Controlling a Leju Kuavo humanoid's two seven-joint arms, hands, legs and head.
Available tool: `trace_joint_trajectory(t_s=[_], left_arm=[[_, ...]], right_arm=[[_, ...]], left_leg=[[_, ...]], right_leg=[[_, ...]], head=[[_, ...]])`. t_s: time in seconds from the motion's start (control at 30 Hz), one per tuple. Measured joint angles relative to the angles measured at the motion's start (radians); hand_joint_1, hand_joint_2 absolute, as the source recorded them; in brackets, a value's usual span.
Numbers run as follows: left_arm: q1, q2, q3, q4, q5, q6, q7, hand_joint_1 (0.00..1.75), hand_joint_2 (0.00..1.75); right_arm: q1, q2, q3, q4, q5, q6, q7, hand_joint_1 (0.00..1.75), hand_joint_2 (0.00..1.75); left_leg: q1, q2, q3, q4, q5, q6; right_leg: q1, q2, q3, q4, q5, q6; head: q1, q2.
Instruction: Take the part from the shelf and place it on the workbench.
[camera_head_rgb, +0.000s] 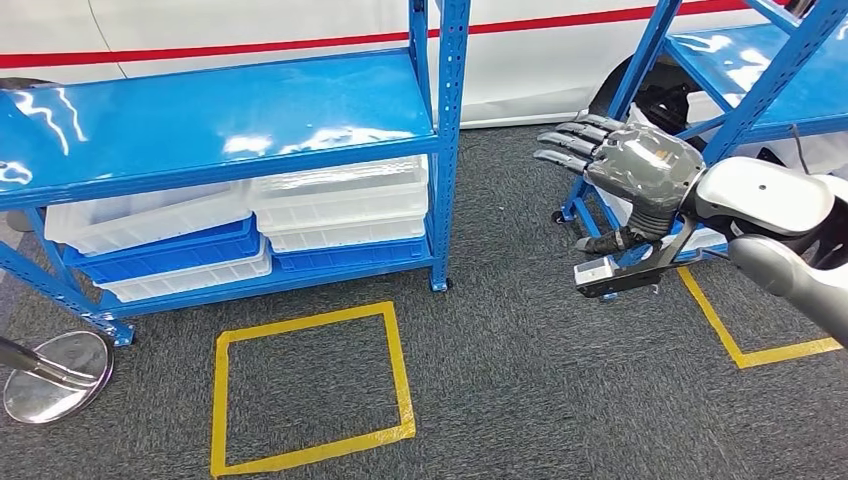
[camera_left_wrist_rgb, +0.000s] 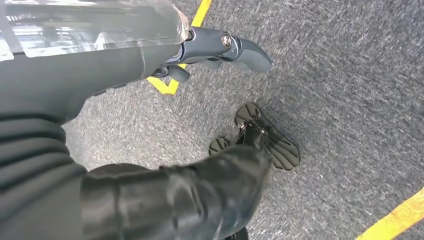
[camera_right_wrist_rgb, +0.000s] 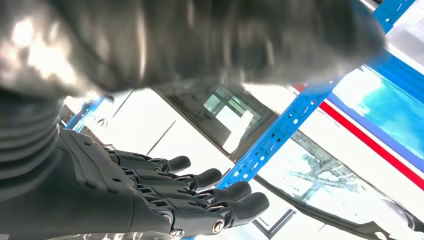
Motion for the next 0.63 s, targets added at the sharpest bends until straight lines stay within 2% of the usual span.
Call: trace_joint_trajectory(t_s=[0.13,0.27,0.47,0.5,0.57,0.63], left_arm=[[0.000,0.000,0.000,0.000,0.000,-0.002,-0.002,0.00,1.75],[0.000,0.000,0.000,0.000,0.000,-0.003,-0.002,0.00,1.75],[-0.001,0.000,0.002,0.000,0.000,-0.003,0.007,0.00,1.75],[-0.001,0.001,0.003,0.000,0.000,-0.002,0.010,0.00,1.75],[-0.002,0.001,0.005,0.000,0.000,-0.002,0.014,0.00,1.75],[-0.002,0.001,0.006,0.000,0.000,-0.003,0.015,0.00,1.75]], right_arm=[[0.002,0.000,-0.001,0.000,0.000,0.000,0.000,0.00,1.75],[0.003,0.000,-0.003,0.000,0.000,0.000,0.000,0.00,0.00],[0.004,0.003,-0.004,0.000,0.022,-0.005,0.001,0.00,0.00],[0.004,0.004,-0.004,0.001,0.035,-0.007,0.002,0.00,0.00],[0.004,0.007,-0.004,0.001,0.063,-0.008,0.000,0.00,0.00],[0.000,0.008,-0.005,0.001,0.074,-0.005,-0.004,0.00,0.00]], left_leg=[[-0.001,0.000,0.000,0.000,0.000,0.000],[-0.002,0.000,-0.001,0.001,0.000,0.000],[-0.006,0.000,-0.003,0.004,-0.001,0.003],[-0.007,0.000,-0.003,0.002,-0.001,0.008],[-0.004,-0.002,0.017,-0.030,0.012,0.022],[0.003,-0.004,0.043,-0.070,0.030,0.030]], right_leg=[[-0.001,0.000,0.001,0.000,0.000,0.000],[-0.002,0.000,0.001,-0.001,0.001,0.001],[-0.007,0.000,0.002,-0.004,0.002,0.003],[-0.009,-0.001,0.005,-0.010,0.005,0.007],[-0.008,-0.003,0.016,-0.025,0.008,0.017],[-0.003,-0.005,0.018,-0.017,-0.004,0.020]], head=[[0.000,0.000],[0.000,0.000],[0.000,0.000],[0.000,0.000],[0.000,0.000],[0.001,0.000]])
